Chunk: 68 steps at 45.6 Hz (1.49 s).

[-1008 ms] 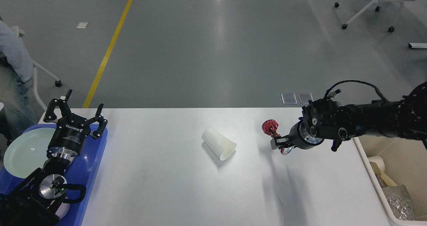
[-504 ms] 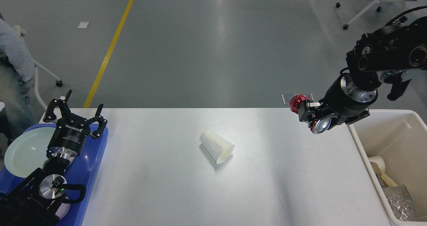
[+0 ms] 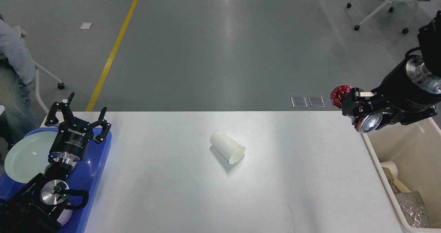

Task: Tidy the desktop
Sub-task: 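Lift the red-white cup, carry it into the bin and release, then raise the right gripper out of the bin toward the white paper cup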

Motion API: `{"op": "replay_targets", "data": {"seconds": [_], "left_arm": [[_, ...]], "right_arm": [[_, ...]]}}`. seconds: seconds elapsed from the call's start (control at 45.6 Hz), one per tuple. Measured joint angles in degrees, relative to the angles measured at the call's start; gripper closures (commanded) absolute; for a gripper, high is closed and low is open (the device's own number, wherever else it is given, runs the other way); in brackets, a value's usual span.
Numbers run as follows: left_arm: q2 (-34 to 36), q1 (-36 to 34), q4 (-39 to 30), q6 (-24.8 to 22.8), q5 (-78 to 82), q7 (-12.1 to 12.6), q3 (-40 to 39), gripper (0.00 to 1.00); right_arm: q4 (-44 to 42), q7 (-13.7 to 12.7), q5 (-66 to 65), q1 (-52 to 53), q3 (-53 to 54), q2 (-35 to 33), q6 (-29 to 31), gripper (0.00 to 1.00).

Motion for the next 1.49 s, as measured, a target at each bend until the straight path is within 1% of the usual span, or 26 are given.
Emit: {"op": "replay_targets", "data": {"seconds": [0.153,0.241,0.395,0.482,0.548,0.658,0.767,0.877,1.008,1.096,1.184,1.293,1.403,1.491], "left_arm": [[0.0,0.0,0.0,0.0,0.0,0.0,0.0,0.04],[0.0,0.0,0.0,0.0,0.0,0.0,0.0,0.04],[0.0,0.0,0.0,0.0,0.0,0.0,0.0,0.04],[0.0,0.0,0.0,0.0,0.0,0.0,0.0,0.04],[0.0,0.0,0.0,0.0,0.0,0.0,0.0,0.04],[0.0,0.0,0.0,0.0,0.0,0.0,0.0,0.04],[0.0,0.0,0.0,0.0,0.0,0.0,0.0,0.04],[0.0,0.0,0.0,0.0,0.0,0.0,0.0,0.04],[0.0,0.0,0.0,0.0,0.0,0.0,0.0,0.04],[0.0,0.0,0.0,0.0,0.0,0.0,0.0,0.04],[0.0,0.0,0.0,0.0,0.0,0.0,0.0,0.04],[0.0,0.0,0.0,0.0,0.0,0.0,0.0,0.04],[0.0,0.0,0.0,0.0,0.0,0.0,0.0,0.04],[0.0,0.0,0.0,0.0,0.0,0.0,0.0,0.04]], "right_arm": [[-0.4,0.0,0.9,0.1,-2.1,-0.2,-0.4,1.0],[-1.3,0.0,1.0,-0.2,-4.7,-1.9,-1.8,1.0],[-4.3,0.0,-0.1,-4.7,-9.4,-8.2,-7.2,1.0],[-8.2,0.0,-1.3,-9.4,-10.7,-13.4,-9.6,1.0],[-12.6,0.0,-2.4,-13.9,-10.6,-17.9,-10.4,1.0],[-23.1,0.0,-3.7,-24.4,-7.9,-24.4,-11.0,1.0],[-34.4,0.0,-4.0,-38.6,0.1,-28.3,-11.2,1.0],[-45.9,0.1,-4.0,-53.8,10.0,-29.7,-11.4,1.0],[-57.6,0.1,-4.0,-71.2,22.6,-28.2,-13.7,1.0],[-64.1,0.1,-4.0,-81.2,29.3,-25.5,-17.4,1.0],[-70.8,0.1,-4.0,-90.0,33.9,-21.2,-22.4,1.0],[-80.0,0.1,-3.4,-100.1,37.6,-13.9,-29.6,1.0],[-89.0,0.0,-3.1,-108.2,40.0,-5.9,-35.8,1.0],[-93.0,-0.2,-3.1,-111.5,41.1,-2.2,-38.5,1.0]]}}
